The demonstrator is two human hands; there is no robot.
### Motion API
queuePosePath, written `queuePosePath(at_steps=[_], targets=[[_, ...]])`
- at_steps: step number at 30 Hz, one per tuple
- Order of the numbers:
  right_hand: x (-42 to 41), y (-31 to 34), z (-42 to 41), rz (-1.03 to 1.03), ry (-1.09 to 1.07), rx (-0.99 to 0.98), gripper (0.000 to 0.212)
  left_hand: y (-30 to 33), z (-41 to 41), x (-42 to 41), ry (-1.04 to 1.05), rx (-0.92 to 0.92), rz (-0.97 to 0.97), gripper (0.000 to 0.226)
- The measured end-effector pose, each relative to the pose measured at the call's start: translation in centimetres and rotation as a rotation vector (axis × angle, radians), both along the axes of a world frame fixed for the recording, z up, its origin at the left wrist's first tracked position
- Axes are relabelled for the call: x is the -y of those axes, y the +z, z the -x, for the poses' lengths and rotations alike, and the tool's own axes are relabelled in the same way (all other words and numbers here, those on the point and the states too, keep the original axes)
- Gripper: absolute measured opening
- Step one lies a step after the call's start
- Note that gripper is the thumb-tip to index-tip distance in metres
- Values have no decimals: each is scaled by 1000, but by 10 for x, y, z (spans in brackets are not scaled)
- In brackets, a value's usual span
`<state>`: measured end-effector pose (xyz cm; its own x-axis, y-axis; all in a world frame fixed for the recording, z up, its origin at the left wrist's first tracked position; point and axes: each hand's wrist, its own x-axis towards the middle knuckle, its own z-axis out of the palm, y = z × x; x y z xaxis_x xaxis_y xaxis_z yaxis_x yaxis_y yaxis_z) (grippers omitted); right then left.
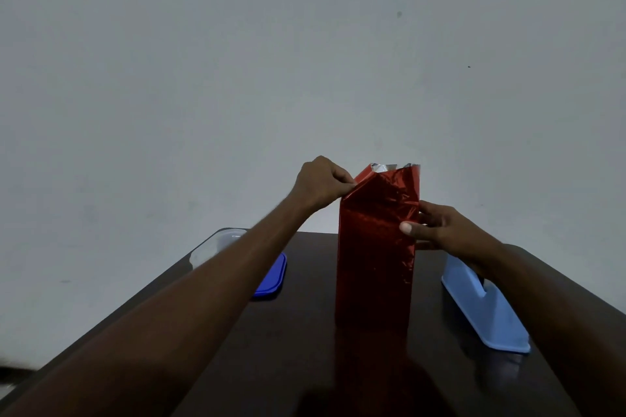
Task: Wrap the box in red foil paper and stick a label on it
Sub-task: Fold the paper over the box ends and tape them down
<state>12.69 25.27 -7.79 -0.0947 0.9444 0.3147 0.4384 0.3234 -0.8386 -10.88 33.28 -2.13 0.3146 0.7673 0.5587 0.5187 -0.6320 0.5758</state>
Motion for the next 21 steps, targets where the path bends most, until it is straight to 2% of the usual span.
queuePosePath(at_steps=[3, 5, 7, 9, 11, 14, 16, 21], targets=[[0, 3, -1, 23, -21, 54, 60, 2, -1, -2, 1, -74, -52, 10], [1, 8, 2, 29, -70, 123, 71, 2, -2, -3, -10, -110, -74, 10], [2, 17, 9, -125, -238, 210, 87, 3, -2, -4, -16, -138, -87, 11], [9, 32, 24, -428, -414, 315, 88, 4, -2, -5, -24, -160, -97, 11], [16, 50, 42, -684, -433, 500, 75, 4, -2, -5, -31, -181, -111, 12], [14, 61, 64, -762, -367, 754, 34, 4, 1, -6, -41, -197, -108, 11], [13, 56, 68, -819, -360, 811, 12, 3, 1, -6, -49, -207, -107, 13], [16, 28, 64, -1017, -417, 817, 7, 4, -1, -10, -52, -212, -66, 29]])
